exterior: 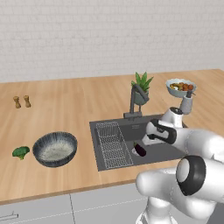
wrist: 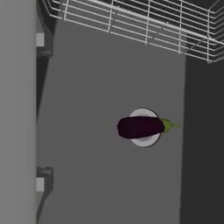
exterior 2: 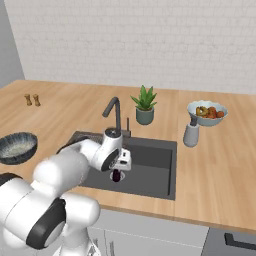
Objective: Pick the eggplant from the sink and place it in the bowl. Then pick the bowl and place it in the microwave. Then close the microwave door and press the start button.
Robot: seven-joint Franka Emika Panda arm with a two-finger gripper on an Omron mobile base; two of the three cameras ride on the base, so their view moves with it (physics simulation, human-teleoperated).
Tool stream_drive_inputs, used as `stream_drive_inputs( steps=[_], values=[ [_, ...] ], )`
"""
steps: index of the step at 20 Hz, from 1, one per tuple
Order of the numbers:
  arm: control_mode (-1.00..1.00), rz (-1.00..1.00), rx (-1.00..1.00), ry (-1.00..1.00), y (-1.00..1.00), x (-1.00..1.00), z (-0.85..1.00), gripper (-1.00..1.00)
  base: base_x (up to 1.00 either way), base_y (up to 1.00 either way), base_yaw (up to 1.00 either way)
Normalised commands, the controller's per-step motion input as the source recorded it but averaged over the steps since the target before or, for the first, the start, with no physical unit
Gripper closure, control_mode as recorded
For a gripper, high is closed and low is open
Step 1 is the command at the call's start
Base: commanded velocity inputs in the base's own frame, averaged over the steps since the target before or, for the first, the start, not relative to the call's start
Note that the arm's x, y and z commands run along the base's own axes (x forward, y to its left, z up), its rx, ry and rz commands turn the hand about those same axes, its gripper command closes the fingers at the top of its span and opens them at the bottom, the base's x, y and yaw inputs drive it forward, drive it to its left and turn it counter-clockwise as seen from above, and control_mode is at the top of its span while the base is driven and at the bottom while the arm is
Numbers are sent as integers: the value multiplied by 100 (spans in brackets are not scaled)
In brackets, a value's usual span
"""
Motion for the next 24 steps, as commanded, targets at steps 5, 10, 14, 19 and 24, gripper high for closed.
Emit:
stream_drive_inputs(
  steps=[5, 10, 14, 19, 24],
  values=[
    [-100, 0, 0, 0, 0, 34, -28, -100, 0, 0, 0],
    [-100, 0, 0, 0, 0, 31, -26, -100, 0, 0, 0],
    [-100, 0, 0, 0, 0, 27, -29, -100, 0, 0, 0],
    [-100, 0, 2, 0, 0, 35, -30, -100, 0, 0, 0],
    [-100, 0, 3, 0, 0, 38, -30, -100, 0, 0, 0]
  ],
)
